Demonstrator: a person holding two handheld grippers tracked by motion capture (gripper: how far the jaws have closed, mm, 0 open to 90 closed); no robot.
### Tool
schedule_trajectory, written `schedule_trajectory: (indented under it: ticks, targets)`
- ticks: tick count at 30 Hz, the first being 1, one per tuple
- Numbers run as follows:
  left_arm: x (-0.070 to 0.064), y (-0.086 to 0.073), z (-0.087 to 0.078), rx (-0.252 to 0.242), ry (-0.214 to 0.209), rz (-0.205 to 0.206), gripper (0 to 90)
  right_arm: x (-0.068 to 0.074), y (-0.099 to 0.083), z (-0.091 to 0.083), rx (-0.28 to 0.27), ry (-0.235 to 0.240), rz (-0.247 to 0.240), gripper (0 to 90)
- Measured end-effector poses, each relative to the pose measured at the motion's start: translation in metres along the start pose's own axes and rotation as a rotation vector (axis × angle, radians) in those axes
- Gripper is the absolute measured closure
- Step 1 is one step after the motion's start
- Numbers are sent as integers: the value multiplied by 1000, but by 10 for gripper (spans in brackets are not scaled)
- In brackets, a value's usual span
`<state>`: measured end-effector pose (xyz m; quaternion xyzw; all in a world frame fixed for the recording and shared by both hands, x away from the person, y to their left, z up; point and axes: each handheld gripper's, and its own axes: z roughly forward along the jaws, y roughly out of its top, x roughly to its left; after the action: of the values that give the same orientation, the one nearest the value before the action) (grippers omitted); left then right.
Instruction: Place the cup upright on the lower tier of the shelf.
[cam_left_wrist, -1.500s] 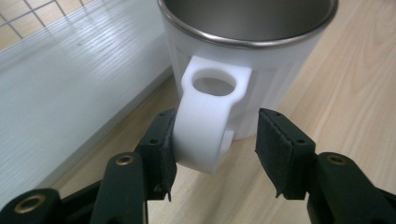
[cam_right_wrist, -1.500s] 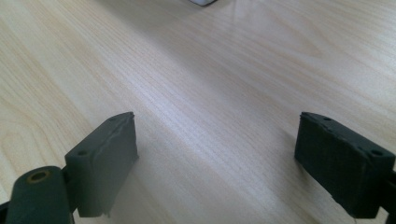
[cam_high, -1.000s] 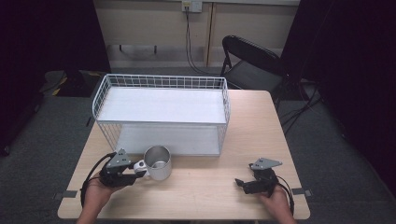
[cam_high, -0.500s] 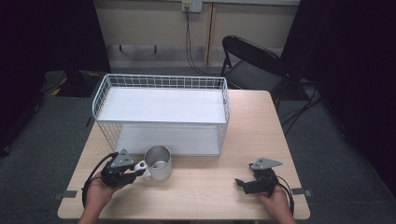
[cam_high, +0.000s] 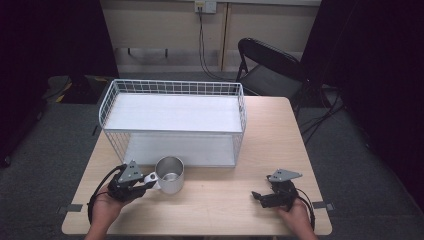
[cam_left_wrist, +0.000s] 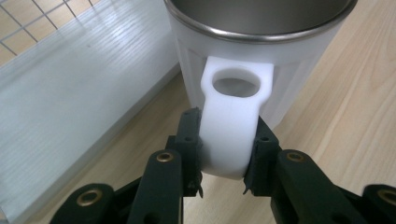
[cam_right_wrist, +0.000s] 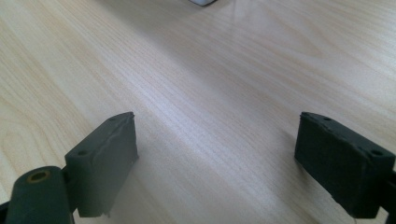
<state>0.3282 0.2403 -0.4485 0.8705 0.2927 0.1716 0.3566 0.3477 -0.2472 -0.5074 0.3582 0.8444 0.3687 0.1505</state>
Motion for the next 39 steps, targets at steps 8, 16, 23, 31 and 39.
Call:
schedule_trajectory:
  ticks: [8, 16, 23, 31, 39]
  targets:
    - [2, -6, 0, -1, -31, -27, 712, 0, 0, 0, 0, 0, 0, 121]
    - [2, -3, 5, -6, -44, -11, 625, 0, 0, 0, 0, 0, 0, 121]
    - [3, -1, 6, 14, -82, -7, 714, 0, 0, 0, 0, 0, 1, 121]
    - [3, -1, 3, 5, -40, -44, 718, 0, 0, 0, 0, 0, 1, 121]
    - [7, -3, 0, -19, -16, -87, 718, 0, 0, 0, 0, 0, 1, 121]
